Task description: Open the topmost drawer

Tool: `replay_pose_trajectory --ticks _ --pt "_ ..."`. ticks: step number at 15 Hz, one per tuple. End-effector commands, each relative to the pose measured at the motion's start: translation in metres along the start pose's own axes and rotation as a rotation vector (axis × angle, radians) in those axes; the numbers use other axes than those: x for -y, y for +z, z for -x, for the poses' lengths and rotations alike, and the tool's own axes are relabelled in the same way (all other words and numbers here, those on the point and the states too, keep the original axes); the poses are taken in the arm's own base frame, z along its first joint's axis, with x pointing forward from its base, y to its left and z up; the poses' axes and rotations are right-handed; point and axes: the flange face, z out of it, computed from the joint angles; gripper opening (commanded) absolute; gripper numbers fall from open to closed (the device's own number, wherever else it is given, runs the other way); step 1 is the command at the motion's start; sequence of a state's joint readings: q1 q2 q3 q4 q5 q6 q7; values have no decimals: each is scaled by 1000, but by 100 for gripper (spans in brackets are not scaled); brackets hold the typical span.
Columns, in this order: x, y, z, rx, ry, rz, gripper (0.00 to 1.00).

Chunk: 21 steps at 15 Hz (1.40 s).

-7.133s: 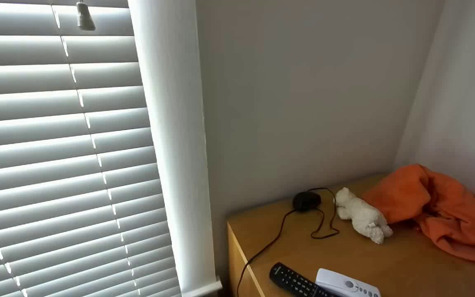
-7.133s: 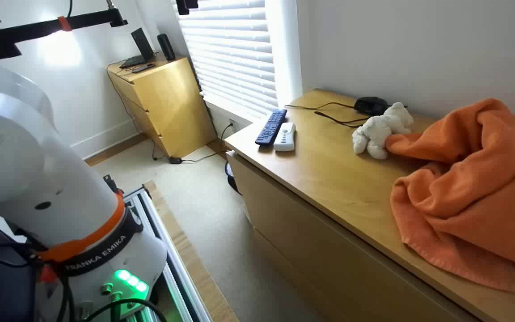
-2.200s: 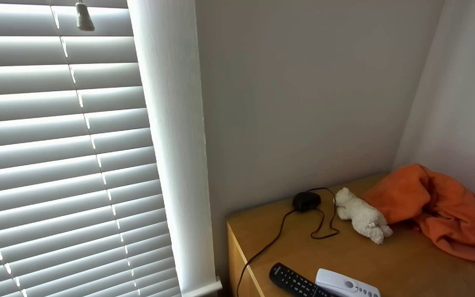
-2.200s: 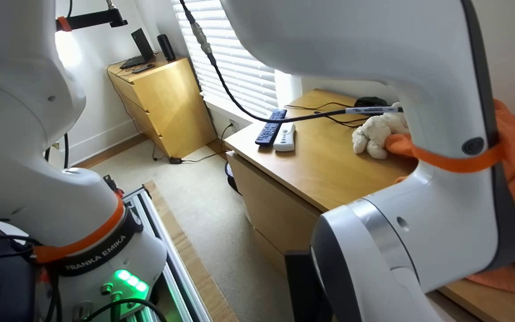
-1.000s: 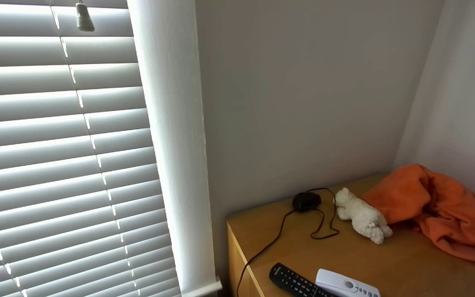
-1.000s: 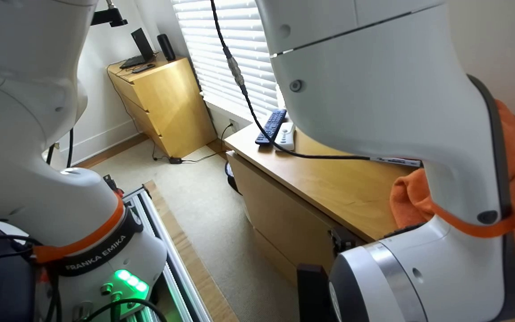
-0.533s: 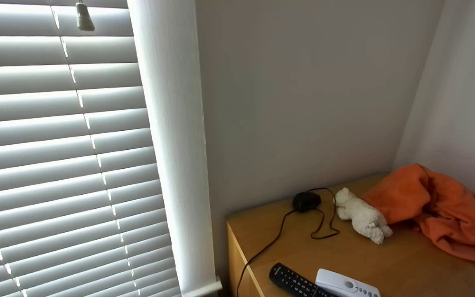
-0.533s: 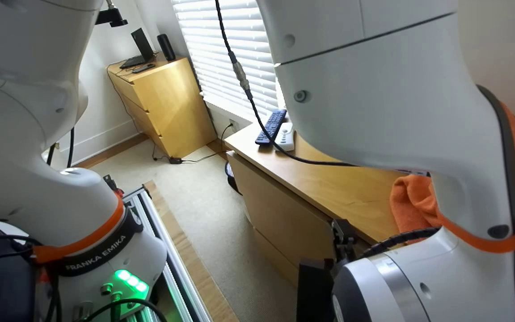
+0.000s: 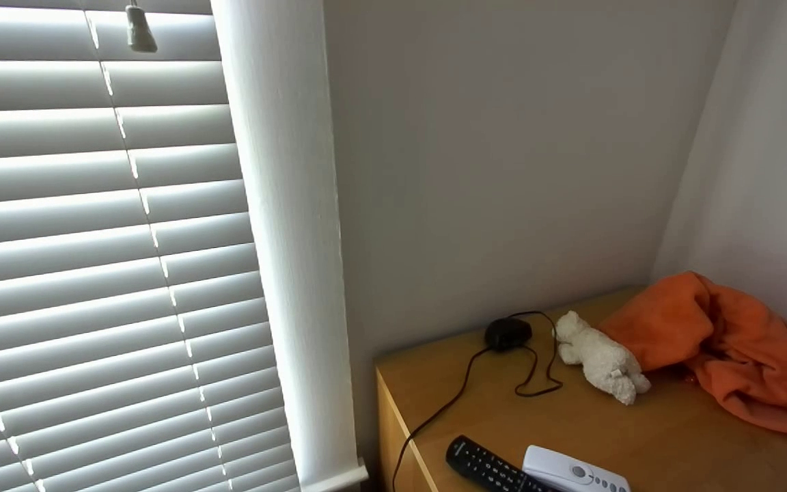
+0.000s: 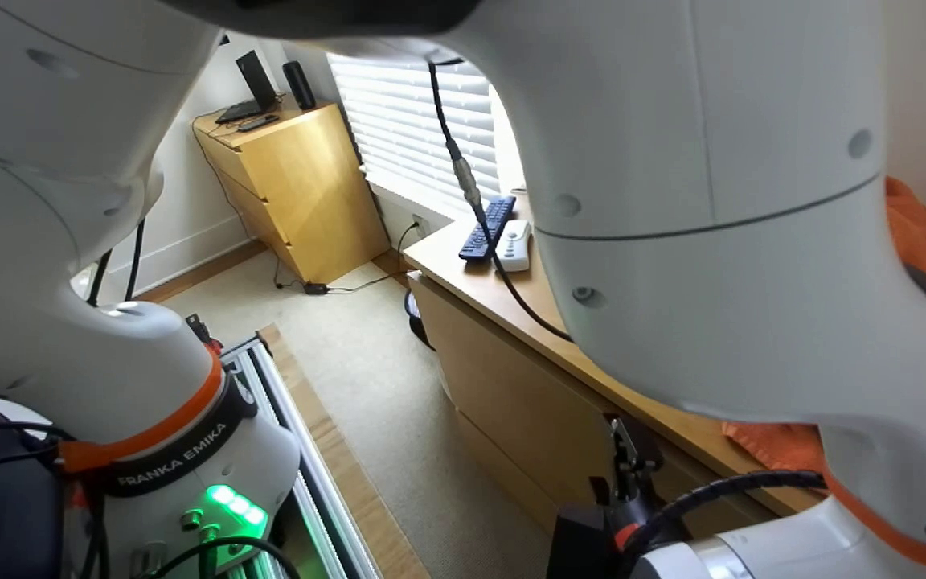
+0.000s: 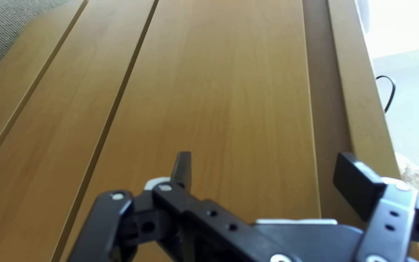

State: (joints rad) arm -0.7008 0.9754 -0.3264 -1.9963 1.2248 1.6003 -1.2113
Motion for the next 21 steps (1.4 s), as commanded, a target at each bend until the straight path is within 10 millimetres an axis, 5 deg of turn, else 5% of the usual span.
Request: replay_pose_trajectory --ticks 1,14,21 --pt "-22 -5 -12 -43 11 -73 100" --pt "-34 -1 -16 -268 49 -60 100" --pt "-39 -36 -7 -225 70 108 100"
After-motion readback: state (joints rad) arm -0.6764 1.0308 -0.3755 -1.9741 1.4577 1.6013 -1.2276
